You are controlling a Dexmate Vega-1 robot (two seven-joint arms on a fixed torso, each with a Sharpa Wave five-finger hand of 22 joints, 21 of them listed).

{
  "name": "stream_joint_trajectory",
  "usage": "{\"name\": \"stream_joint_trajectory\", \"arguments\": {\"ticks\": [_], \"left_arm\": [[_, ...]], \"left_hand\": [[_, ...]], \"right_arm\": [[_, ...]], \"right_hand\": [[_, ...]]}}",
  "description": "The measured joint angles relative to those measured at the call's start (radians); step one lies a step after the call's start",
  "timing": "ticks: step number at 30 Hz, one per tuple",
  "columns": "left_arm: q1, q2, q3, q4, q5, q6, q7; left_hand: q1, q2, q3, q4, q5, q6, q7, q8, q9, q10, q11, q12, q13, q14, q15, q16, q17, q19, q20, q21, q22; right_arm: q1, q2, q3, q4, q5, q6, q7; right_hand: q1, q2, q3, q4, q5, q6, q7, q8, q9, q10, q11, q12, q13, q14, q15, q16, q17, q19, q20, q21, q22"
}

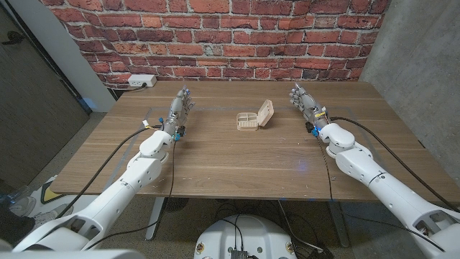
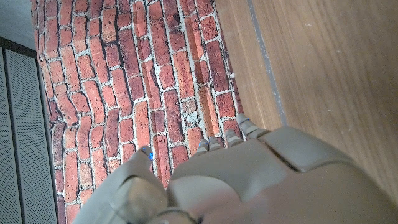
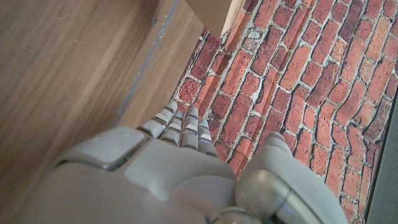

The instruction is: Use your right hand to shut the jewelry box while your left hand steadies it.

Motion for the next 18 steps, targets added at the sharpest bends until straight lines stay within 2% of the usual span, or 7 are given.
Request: {"name": "stream_joint_trajectory", "arguments": {"ticks": [5,9,11,15,16,18], "left_arm": [[0.007,0.003,-0.001,-0.008,0.000,0.000,0.001],[0.012,0.006,-0.002,-0.013,-0.001,0.000,0.001],[0.014,0.007,-0.003,-0.016,-0.001,0.000,0.001],[0.015,0.008,-0.003,-0.017,-0.003,0.000,0.001],[0.020,0.011,-0.005,-0.023,-0.003,0.000,0.001],[0.021,0.012,-0.005,-0.024,-0.003,0.000,0.000]], "left_hand": [[0.000,0.000,0.000,0.000,0.000,0.000,0.000,0.000,0.000,0.000,0.000,0.000,0.000,0.000,0.000,0.000,0.000,0.000,0.000,0.000,0.000],[0.000,0.000,0.000,0.000,0.000,0.000,0.000,0.000,0.000,0.000,0.000,0.000,0.000,0.000,0.000,0.000,0.000,0.000,0.000,0.000,0.000],[0.000,0.000,0.000,0.000,0.000,0.000,0.000,0.000,0.000,0.000,0.000,0.000,0.000,0.000,0.000,0.000,0.000,0.000,0.000,0.000,0.000],[0.000,0.000,0.000,0.000,0.000,0.000,0.000,0.000,0.000,0.000,0.000,0.000,0.000,0.000,0.000,0.000,0.000,0.000,0.000,0.000,0.000],[0.000,0.000,0.000,0.000,0.000,0.000,0.000,0.000,0.000,0.000,0.000,0.000,0.000,0.000,0.000,0.000,0.000,0.000,0.000,0.000,0.000],[0.000,0.000,0.000,0.000,0.000,0.000,0.000,0.000,0.000,0.000,0.000,0.000,0.000,0.000,0.000,0.000,0.000,0.000,0.000,0.000,0.000]], "right_arm": [[-0.005,-0.033,-0.014,-0.059,-0.038,-0.059,-0.031],[-0.008,-0.055,-0.025,-0.104,-0.073,-0.126,-0.058],[-0.009,-0.064,-0.029,-0.125,-0.085,-0.150,-0.070],[-0.014,-0.080,-0.038,-0.171,-0.093,-0.165,-0.079],[-0.015,-0.083,-0.040,-0.182,-0.122,-0.228,-0.112],[-0.017,-0.089,-0.045,-0.206,-0.134,-0.258,-0.127]], "right_hand": [[0.005,-0.005,0.000,-0.006,0.000,0.000,0.000,0.000,0.000,-0.011,0.001,0.000,0.000,-0.011,0.010,0.000,0.000,-0.007,0.008,0.000,0.000],[0.017,-0.017,-0.002,-0.021,0.000,-0.015,-0.004,0.000,0.005,-0.022,0.000,-0.004,0.000,-0.015,0.016,0.000,0.000,0.024,0.056,0.004,-0.001],[0.023,-0.023,0.000,-0.028,0.000,-0.017,-0.006,0.000,0.005,-0.022,0.000,-0.004,0.000,0.001,0.025,0.004,0.000,0.036,0.068,0.007,-0.003],[0.036,-0.025,0.005,-0.039,0.000,-0.017,0.004,0.000,0.005,-0.013,0.009,0.000,0.004,0.028,0.029,0.011,0.000,0.058,0.067,0.015,-0.003],[0.041,-0.027,0.003,-0.041,0.000,-0.014,0.006,0.000,0.005,-0.013,0.009,0.000,0.005,0.034,0.029,0.011,0.000,0.065,0.068,0.015,-0.003],[0.049,-0.030,0.008,-0.046,0.000,-0.012,0.009,0.004,0.005,-0.013,0.009,0.000,0.005,0.042,0.035,0.012,0.000,0.078,0.068,0.019,-0.003]]}}
